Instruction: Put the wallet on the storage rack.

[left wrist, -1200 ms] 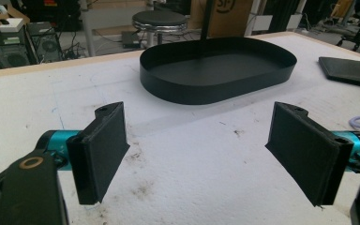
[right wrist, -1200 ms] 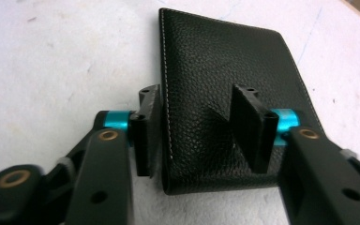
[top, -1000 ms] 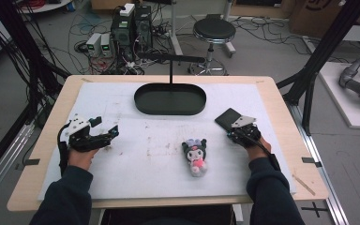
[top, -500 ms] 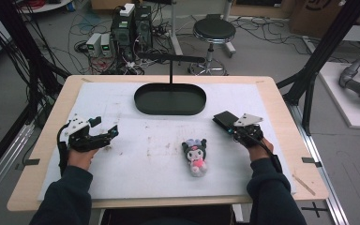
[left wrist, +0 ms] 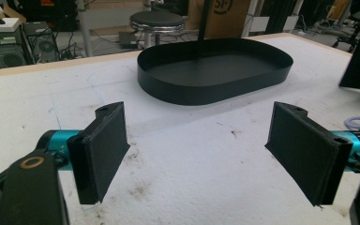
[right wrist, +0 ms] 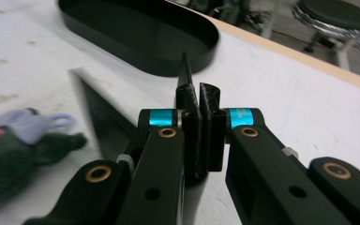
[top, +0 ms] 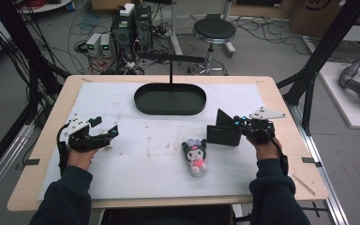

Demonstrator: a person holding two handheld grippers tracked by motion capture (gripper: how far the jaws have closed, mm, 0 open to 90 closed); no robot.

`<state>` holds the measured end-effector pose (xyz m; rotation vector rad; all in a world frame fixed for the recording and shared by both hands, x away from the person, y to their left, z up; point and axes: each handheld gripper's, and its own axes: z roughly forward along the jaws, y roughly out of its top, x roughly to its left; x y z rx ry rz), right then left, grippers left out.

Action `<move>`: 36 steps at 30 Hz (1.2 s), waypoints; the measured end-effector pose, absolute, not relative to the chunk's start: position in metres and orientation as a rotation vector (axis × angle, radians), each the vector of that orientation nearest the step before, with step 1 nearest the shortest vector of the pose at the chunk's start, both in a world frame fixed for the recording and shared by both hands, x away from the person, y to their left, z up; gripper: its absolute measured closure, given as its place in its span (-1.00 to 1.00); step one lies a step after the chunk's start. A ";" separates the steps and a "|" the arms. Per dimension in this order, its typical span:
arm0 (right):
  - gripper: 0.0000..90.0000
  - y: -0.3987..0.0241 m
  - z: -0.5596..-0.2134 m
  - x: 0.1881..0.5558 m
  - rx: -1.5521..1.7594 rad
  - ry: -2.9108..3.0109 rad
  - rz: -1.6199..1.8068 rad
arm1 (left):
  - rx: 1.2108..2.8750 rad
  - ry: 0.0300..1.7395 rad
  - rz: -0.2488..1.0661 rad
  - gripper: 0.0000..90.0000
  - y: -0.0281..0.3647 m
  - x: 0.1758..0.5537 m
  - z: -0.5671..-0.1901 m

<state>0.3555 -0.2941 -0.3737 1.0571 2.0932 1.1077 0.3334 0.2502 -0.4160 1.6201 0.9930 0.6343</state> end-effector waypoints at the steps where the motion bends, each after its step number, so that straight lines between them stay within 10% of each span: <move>1: 0.98 -0.297 -0.376 0.357 1.069 2.091 1.092 | 1.619 0.993 0.634 -0.55 0.250 0.333 -0.416; 19: 0.93 -0.315 -0.383 0.360 1.200 1.920 0.991 | 1.621 0.994 0.634 -0.55 0.249 0.333 -0.416; 32: -0.39 -0.331 -0.382 0.357 1.108 1.904 1.213 | 1.617 0.994 0.634 -0.55 0.250 0.333 -0.416; 36: -0.53 -0.329 -0.395 0.363 1.100 1.980 1.163 | 1.619 0.991 0.633 -0.55 0.250 0.333 -0.416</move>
